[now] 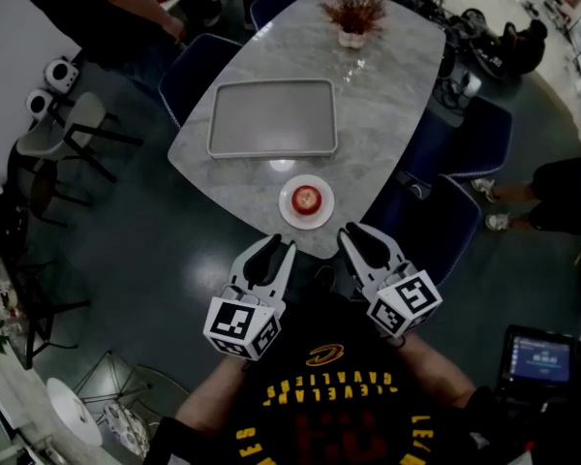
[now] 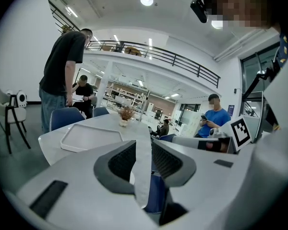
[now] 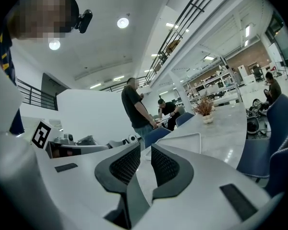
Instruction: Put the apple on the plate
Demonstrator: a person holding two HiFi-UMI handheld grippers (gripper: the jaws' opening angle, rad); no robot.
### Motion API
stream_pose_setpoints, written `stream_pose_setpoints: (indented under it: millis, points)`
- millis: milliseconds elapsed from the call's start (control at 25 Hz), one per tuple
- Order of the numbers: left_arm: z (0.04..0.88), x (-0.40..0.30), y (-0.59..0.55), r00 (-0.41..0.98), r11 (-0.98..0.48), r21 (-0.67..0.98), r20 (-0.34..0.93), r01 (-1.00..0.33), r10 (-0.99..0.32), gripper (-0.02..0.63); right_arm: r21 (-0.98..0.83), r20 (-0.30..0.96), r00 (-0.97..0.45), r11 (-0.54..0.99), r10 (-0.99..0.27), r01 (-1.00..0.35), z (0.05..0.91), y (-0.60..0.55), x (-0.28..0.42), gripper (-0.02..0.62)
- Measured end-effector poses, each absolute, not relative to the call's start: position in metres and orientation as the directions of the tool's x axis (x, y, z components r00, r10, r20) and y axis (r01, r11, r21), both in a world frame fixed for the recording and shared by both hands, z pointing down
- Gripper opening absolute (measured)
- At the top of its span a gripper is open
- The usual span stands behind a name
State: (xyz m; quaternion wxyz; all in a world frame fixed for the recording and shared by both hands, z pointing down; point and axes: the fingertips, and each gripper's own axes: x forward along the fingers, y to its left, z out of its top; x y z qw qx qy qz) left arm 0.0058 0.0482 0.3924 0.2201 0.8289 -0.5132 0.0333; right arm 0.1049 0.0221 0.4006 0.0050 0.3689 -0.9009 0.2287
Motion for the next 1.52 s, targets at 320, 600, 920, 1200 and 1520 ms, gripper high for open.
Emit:
stream_pose_setpoints:
  millis: [320, 600, 920, 1200, 1520]
  points:
    - [0.413, -0.010, 0.021, 0.415, -0.291, 0.360, 0.340, -0.886, -0.844, 0.106, -0.438, 0.226, -0.721, 0.593, -0.655, -0.676, 0.428, -0.013, 0.119, 0.055]
    - [0.450, -0.035, 0.003, 0.414, -0.232, 0.427, 0.404, -0.874, -0.816, 0.106, -0.457, 0.311, -0.692, 0.536, -0.651, -0.710, 0.465, -0.033, 0.120, 0.055]
    - [0.507, -0.047, -0.038, 0.479, -0.233, 0.480, 0.492, -0.846, -0.727, 0.106, -0.466, 0.420, -0.629, 0.439, -0.655, -0.768, 0.508, -0.056, 0.121, 0.083]
    - [0.571, -0.057, -0.067, 0.491, -0.197, 0.485, 0.612, -0.852, -0.620, 0.107, -0.446, 0.529, -0.574, 0.370, -0.626, -0.815, 0.559, -0.076, 0.119, 0.083]
    - [0.640, -0.054, -0.074, 0.513, -0.126, 0.521, 0.716, -0.844, -0.474, 0.107, -0.438, 0.665, -0.523, 0.288, -0.534, -0.851, 0.639, -0.071, 0.116, 0.083]
